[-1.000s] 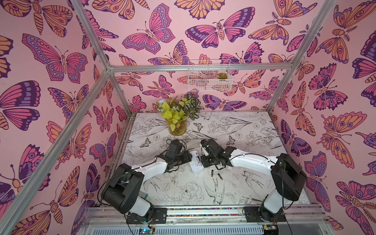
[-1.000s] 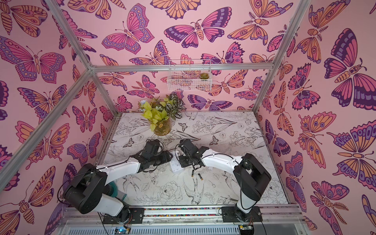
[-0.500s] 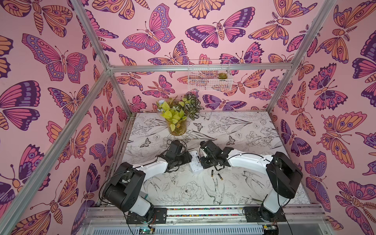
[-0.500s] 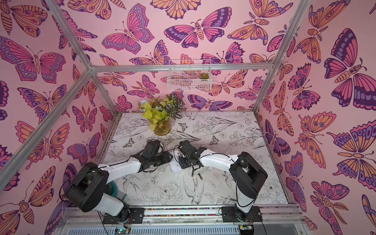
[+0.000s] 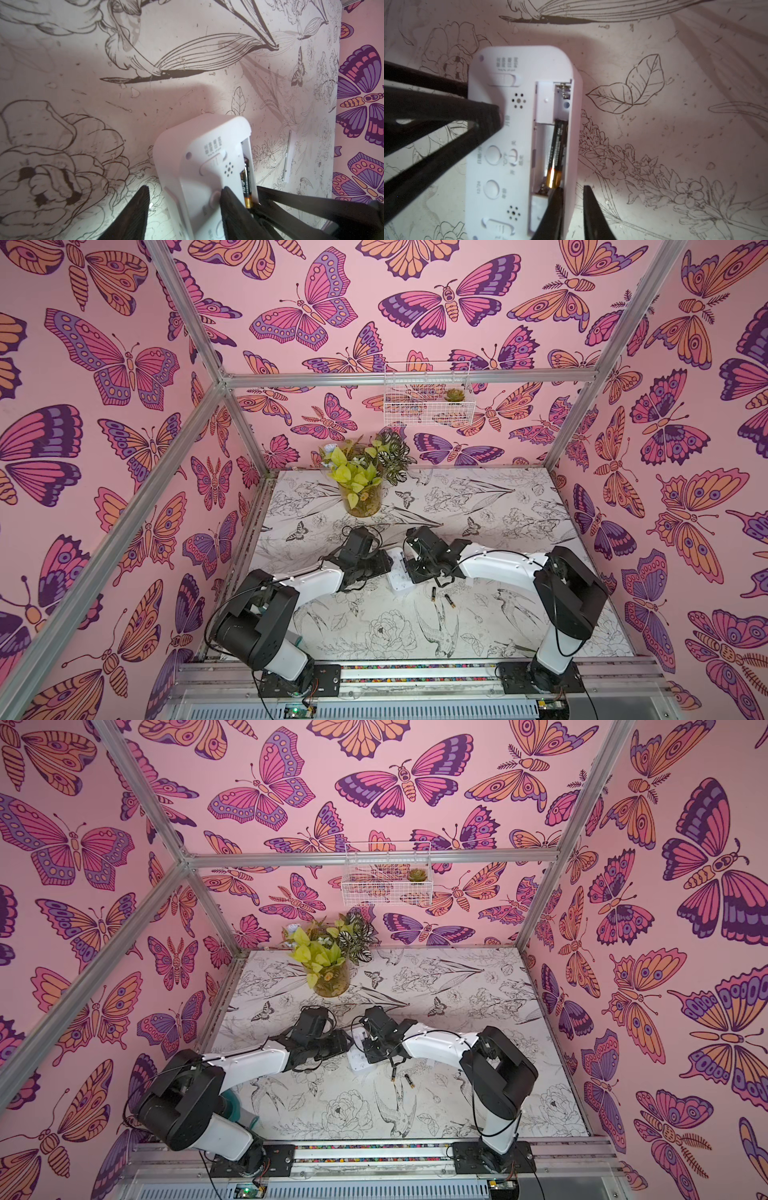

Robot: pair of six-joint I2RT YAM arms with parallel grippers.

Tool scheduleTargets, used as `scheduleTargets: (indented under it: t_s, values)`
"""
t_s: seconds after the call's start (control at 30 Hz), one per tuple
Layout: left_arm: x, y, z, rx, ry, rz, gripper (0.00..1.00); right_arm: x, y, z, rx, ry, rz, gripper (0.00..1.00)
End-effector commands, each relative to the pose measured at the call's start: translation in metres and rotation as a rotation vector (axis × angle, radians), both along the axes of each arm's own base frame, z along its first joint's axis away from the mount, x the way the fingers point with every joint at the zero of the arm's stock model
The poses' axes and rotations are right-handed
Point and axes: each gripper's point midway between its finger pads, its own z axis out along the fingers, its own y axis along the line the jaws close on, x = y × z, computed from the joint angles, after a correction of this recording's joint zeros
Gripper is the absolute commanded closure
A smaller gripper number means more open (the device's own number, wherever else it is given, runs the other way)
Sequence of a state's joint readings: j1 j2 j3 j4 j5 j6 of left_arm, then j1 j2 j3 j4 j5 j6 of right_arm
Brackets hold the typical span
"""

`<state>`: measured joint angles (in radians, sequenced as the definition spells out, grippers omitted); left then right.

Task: Insert the battery into the alarm
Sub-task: Install the battery in the alarm.

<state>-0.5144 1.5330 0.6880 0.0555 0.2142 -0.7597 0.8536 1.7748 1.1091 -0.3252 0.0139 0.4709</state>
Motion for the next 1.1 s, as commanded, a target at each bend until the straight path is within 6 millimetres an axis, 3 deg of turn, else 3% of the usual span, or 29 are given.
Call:
scheduleTargets:
  t_s: [0.0, 0.3, 0.67, 1.07]
  values:
    - [-0.008, 0.002, -0.013, 0.025, 0.040, -0.016, 0.43, 0.008, 0.004, 0.003, -0.008, -0.028, -0.024, 0.80]
    - [-0.010, 0.005, -0.015, 0.033, 0.041, -0.015, 0.43, 0.019, 0.000, 0.007, -0.028, -0.070, -0.080, 0.80]
    - [-0.009, 0.006, -0.016, 0.042, 0.037, -0.011, 0.43, 0.019, -0.003, 0.028, 0.002, -0.115, -0.078, 0.80]
    - [-0.009, 0.006, -0.018, 0.046, 0.042, -0.015, 0.44, 0.010, 0.005, 0.014, -0.004, -0.068, -0.023, 0.81]
